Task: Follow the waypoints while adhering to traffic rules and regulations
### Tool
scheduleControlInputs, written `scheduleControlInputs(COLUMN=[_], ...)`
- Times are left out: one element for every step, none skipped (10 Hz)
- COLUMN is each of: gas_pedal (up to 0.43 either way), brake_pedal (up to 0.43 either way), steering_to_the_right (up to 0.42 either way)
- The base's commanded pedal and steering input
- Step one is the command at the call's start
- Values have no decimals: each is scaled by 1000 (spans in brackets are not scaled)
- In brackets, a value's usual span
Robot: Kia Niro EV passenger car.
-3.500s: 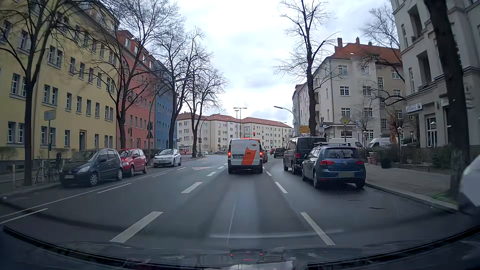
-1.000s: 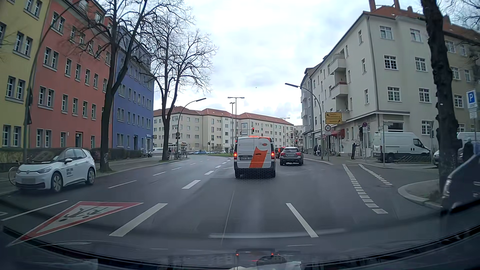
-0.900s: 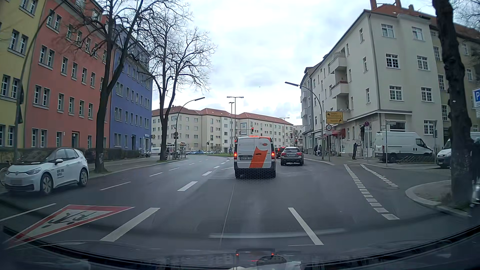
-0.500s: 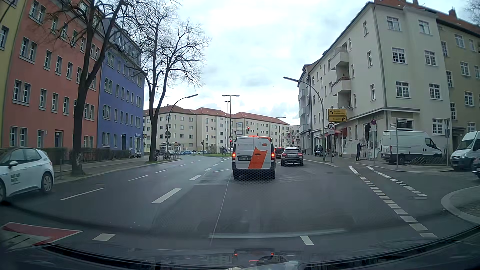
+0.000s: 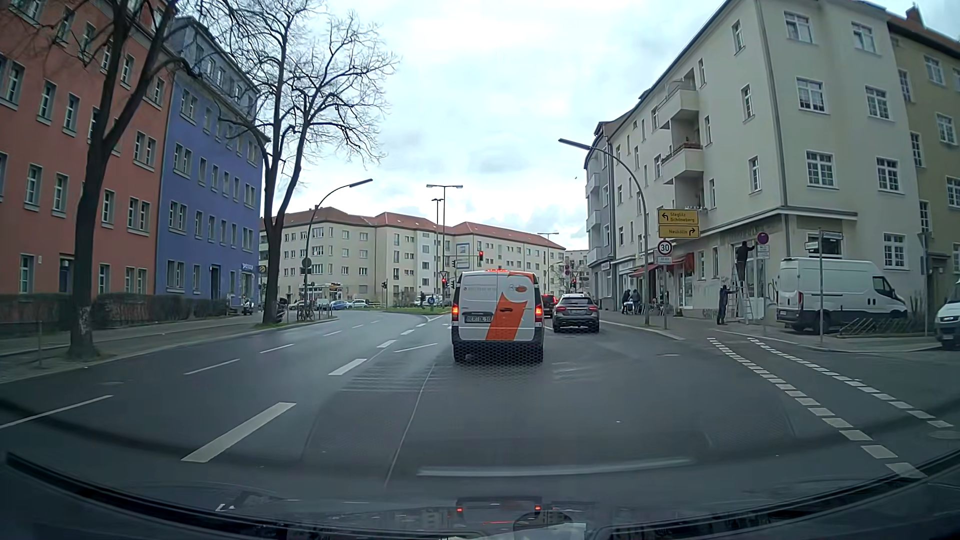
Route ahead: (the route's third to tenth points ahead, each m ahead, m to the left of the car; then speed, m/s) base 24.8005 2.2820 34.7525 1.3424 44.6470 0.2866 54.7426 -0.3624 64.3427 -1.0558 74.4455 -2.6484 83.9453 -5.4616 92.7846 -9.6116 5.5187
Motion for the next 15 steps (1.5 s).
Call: scheduleControlInputs(gas_pedal=[0, 0, 0, 0, 0, 0, 0, 0, 0, 0, 0, 0, 0, 0, 0], brake_pedal=[12, 12, 12, 12, 12, 12, 12, 12, 30, 67, 91, 116, 122, 159, 195], steering_to_the_right=[36, 29, 24, 24, 24, 25, 24, 24, 24, 22, 20, 16, 15, 15, 13])
